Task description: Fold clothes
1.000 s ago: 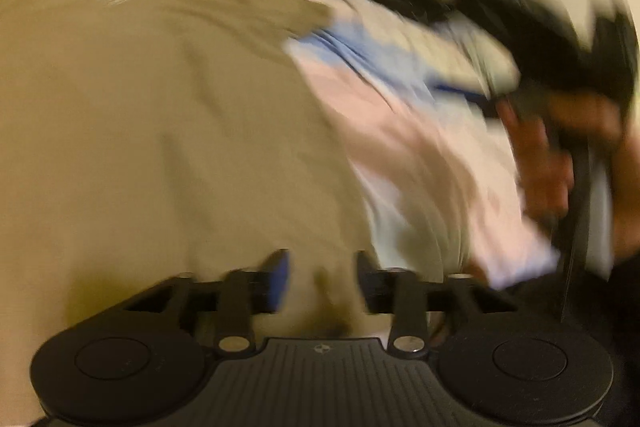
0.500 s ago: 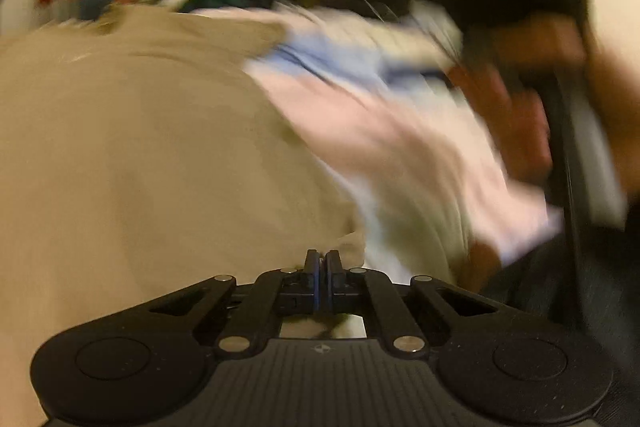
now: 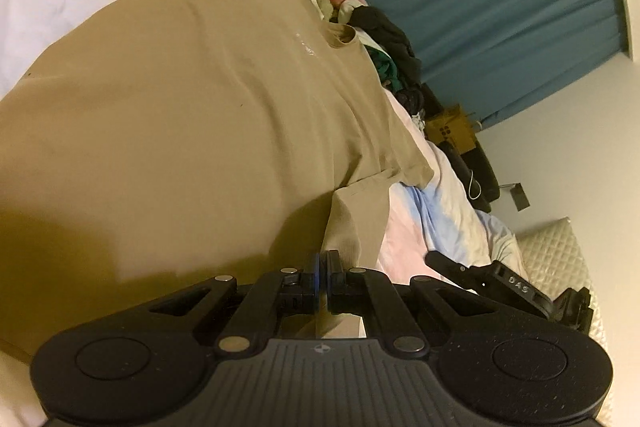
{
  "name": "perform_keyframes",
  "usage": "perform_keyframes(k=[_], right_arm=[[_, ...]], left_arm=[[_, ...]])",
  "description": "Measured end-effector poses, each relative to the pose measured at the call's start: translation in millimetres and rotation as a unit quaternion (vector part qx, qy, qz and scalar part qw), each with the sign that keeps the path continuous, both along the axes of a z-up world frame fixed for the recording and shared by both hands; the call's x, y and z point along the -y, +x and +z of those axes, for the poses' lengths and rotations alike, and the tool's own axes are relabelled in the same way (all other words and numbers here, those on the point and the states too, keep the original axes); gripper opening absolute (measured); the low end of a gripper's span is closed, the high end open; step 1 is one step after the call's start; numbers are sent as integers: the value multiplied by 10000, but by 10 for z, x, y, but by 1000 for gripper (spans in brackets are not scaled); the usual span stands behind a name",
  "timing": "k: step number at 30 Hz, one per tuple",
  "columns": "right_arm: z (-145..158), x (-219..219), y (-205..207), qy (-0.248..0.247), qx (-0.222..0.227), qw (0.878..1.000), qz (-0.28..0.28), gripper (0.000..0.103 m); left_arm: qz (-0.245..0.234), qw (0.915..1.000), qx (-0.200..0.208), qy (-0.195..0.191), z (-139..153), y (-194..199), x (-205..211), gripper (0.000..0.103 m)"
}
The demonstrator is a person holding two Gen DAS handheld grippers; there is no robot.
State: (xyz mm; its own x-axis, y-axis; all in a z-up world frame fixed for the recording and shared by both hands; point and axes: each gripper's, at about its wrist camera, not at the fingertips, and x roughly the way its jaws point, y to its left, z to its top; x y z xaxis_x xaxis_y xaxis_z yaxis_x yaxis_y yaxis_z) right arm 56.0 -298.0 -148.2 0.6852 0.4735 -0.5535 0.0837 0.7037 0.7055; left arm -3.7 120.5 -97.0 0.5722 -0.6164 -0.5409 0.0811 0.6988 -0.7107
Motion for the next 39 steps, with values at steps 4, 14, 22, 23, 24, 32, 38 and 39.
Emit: perform_keyframes(k=[4, 14, 22, 23, 24, 32, 38, 39], right_arm=[[-54, -290, 6, 223, -25, 9979, 613, 62], [0, -224, 76, 833, -9, 9959, 352, 69], [270, -390, 139, -1255, -459, 9836, 1213, 6], [339, -384, 126, -1511, -476, 9788, 1298, 6], [416, -358, 109, -1774, -498, 9736, 1344, 6], [507, -7, 19, -2428, -933, 9600, 1035, 8], [571, 59, -91, -2440, -1053, 9502, 1627, 25], [596, 66, -120, -2498, -1016, 9473, 1730, 36]], left_arm=[[-182, 9996, 183, -82, 41, -28, 55, 3], [-1277, 9880, 839, -211, 106, -240, 574, 3], [-1930, 9751, 1097, 34, 54, -401, 1044, 3], [-1978, 9739, 1109, 44, 56, -419, 1068, 3], [-2004, 9733, 1116, 35, 64, -427, 1076, 4], [-1824, 9794, 834, 255, 168, -311, 872, 41], [-911, 9893, 106, 1136, 326, -33, 96, 81], [-751, 9891, -9, 1269, 355, 14, -50, 84]])
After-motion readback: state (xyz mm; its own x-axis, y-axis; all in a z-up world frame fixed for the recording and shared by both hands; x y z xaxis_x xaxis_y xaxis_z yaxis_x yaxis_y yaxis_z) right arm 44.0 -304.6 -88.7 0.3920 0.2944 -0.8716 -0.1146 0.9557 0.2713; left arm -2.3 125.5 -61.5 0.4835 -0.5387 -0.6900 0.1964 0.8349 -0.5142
